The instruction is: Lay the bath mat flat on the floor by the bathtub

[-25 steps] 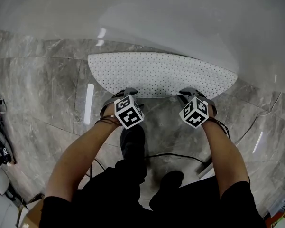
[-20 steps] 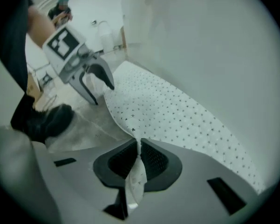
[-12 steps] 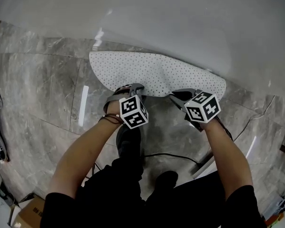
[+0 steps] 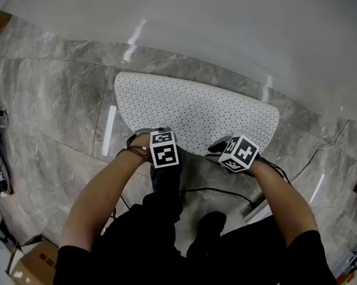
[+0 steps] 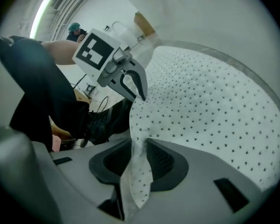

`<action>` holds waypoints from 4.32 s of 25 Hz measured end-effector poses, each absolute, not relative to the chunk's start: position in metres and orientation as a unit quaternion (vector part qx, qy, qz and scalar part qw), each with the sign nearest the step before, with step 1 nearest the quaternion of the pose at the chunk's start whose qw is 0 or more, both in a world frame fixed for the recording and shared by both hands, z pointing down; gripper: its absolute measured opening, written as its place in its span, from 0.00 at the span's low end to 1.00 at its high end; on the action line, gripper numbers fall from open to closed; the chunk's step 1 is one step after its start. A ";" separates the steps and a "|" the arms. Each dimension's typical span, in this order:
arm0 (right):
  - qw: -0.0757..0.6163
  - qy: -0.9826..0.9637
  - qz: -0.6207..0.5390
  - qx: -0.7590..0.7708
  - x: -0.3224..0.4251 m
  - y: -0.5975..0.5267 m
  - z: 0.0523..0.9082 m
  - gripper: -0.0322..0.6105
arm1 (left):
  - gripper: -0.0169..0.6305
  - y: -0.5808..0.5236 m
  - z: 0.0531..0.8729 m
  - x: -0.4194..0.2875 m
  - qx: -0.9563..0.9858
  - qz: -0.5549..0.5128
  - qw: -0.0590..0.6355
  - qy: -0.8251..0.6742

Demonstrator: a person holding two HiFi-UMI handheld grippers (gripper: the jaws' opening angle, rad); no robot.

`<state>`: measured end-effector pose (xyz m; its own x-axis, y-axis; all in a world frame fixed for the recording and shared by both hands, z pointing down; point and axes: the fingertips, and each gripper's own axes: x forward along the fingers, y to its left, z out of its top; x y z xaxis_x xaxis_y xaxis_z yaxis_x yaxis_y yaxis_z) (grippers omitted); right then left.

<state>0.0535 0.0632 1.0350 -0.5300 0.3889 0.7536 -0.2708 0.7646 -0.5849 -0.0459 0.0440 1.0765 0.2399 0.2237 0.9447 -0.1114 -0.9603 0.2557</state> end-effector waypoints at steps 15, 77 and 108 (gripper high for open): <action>0.584 -0.777 0.166 0.165 0.143 -0.136 1.066 0.54 | 0.39 -0.122 1.028 -0.090 0.811 0.559 0.140 -0.101; 0.636 -0.741 0.205 0.055 0.163 -0.019 1.086 0.69 | 0.45 -0.033 1.086 -0.113 0.708 0.664 0.232 0.060; 0.582 -0.726 0.073 0.359 0.225 -0.133 1.020 0.51 | 0.34 -0.214 0.998 -0.088 0.706 0.668 -0.152 -0.178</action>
<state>0.2253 -0.1335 1.0196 -0.0663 -0.4356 0.8977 -0.6062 0.7322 0.3105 -0.0876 -0.2139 0.9980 0.0442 -0.4535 0.8902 -0.0482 -0.8910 -0.4515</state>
